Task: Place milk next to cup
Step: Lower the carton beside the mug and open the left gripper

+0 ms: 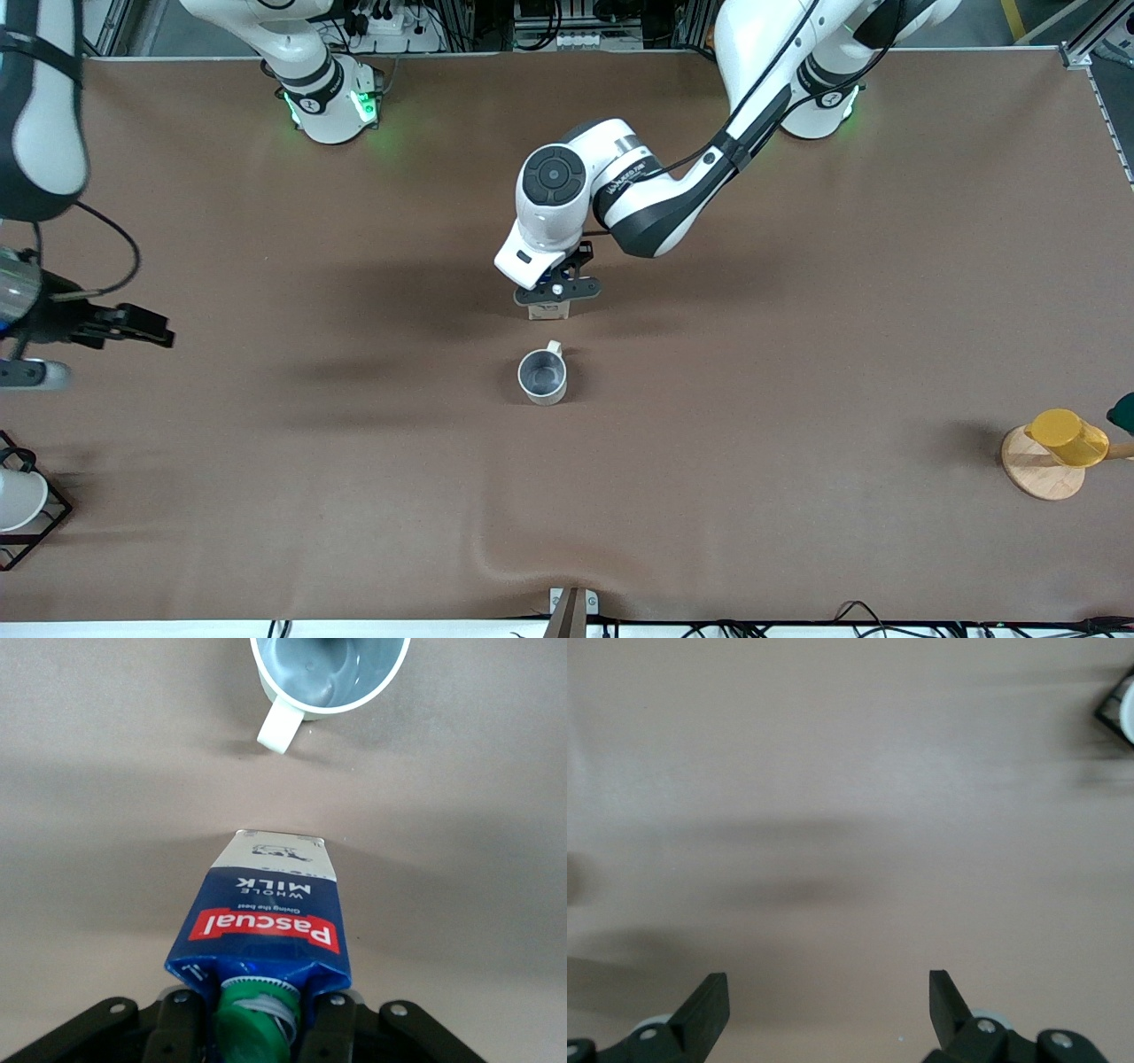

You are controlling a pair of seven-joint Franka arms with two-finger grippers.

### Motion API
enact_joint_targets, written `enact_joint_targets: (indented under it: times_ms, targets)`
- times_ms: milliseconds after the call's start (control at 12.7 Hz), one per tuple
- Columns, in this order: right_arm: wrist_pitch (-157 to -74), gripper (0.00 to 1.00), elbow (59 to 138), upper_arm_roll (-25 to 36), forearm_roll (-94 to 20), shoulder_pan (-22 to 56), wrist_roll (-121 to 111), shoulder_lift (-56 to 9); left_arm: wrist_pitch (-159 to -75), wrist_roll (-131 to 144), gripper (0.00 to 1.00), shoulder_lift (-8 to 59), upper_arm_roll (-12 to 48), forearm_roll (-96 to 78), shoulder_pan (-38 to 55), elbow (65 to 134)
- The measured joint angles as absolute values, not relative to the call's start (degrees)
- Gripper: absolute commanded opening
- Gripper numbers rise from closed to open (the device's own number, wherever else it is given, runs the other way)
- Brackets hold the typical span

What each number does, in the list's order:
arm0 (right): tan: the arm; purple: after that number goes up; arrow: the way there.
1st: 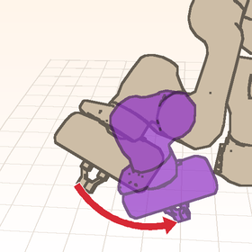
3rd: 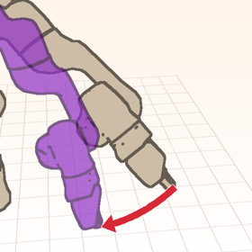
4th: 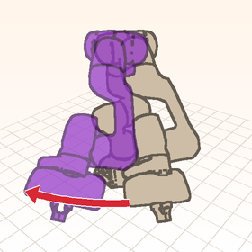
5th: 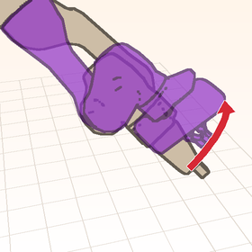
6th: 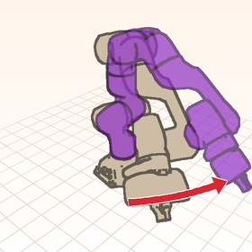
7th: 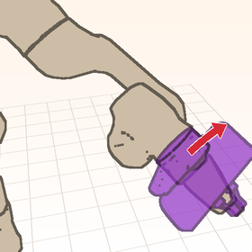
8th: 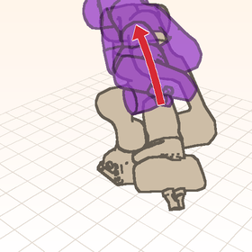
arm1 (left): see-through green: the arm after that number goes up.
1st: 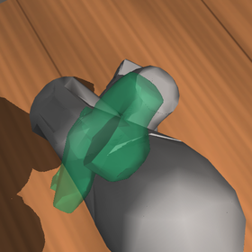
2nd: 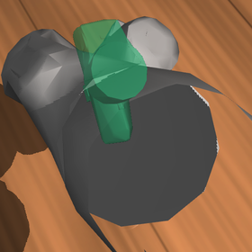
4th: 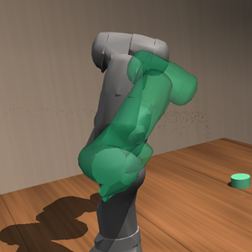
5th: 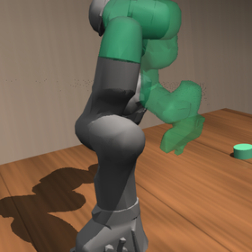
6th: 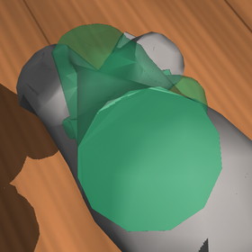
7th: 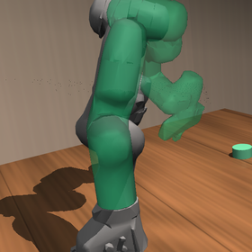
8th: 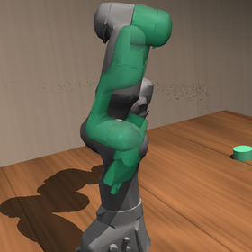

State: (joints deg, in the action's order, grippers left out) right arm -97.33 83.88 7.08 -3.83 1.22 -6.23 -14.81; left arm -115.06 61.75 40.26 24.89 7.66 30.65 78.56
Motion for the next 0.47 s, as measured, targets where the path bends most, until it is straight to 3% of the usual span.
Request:
enact_joint_targets:
  times_ms: [316,395,474]
  targets:
    - [-86.61,1.00,83.58,7.11,-3.85,-2.04,-8.26,-7.68,-114.87,62.03,0.43,40.17,21.09,7.69,34.40,77.74]
    - [-84.12,1.00,83.57,7.12,-3.85,-2.74,-8.38,-5.59,-114.82,62.06,0.51,40.13,20.45,7.69,35.07,77.60]
    - [-82.10,1.00,83.56,7.12,-3.85,-3.36,-8.51,-3.50,-114.82,62.06,0.66,40.11,20.17,7.69,35.31,77.56]
